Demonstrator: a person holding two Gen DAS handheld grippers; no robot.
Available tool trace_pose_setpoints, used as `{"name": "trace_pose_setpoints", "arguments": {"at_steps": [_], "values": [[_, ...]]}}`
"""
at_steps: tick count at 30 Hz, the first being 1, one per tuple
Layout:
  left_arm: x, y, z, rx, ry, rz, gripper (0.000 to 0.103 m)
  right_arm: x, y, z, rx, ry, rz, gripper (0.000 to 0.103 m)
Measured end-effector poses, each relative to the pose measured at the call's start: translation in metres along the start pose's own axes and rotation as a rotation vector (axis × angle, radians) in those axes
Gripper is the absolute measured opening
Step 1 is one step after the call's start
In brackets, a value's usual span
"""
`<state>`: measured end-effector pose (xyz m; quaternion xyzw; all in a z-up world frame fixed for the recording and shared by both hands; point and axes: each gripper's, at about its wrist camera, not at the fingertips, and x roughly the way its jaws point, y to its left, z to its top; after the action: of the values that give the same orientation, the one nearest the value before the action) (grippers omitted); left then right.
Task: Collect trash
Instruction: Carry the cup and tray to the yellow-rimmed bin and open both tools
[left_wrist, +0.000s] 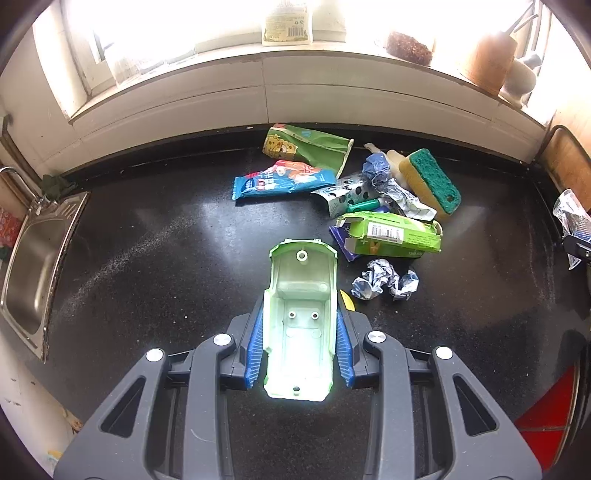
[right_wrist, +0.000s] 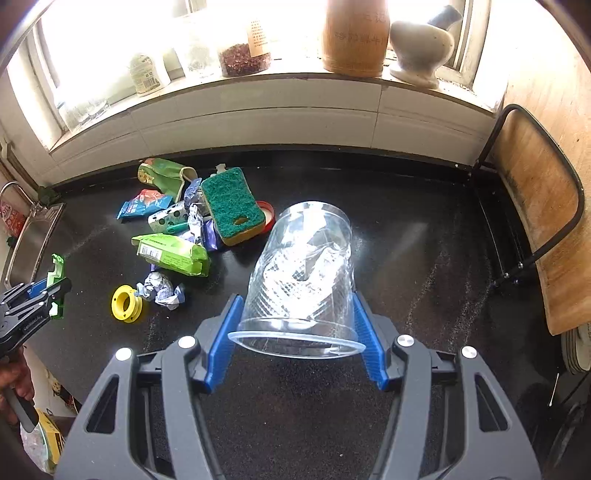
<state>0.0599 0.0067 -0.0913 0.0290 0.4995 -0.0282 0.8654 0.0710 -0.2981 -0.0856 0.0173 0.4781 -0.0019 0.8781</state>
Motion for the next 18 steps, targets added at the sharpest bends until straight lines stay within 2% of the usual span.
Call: {"name": "trace_pose_setpoints", "arguments": {"at_steps": [5, 9, 13, 15, 18], "values": [[-0.009, 0.020, -0.006, -0.041, -0.005, -0.003, 0.033, -0.004, 0.019, -0.001, -0.041, -0.015, 0.002, 0.058], [-0.024, 0.047, -0.016, -0.099, -0.025, 0.025, 0.033, -0.015, 0.064, 0.005, -0.120, -0.064, 0.060, 0.058], [-0.051, 0.095, -0.043, -0.207, -0.062, 0.100, 0.033, -0.023, 0.135, 0.008, -0.240, -0.092, 0.195, 0.059], [-0.065, 0.120, -0.064, -0.269, -0.068, 0.152, 0.033, -0.025, 0.192, 0.004, -0.331, -0.083, 0.313, 0.059], [-0.086, 0.169, -0.116, -0.383, -0.057, 0.258, 0.033, -0.026, 0.276, -0.013, -0.477, -0.046, 0.475, 0.059]]}}
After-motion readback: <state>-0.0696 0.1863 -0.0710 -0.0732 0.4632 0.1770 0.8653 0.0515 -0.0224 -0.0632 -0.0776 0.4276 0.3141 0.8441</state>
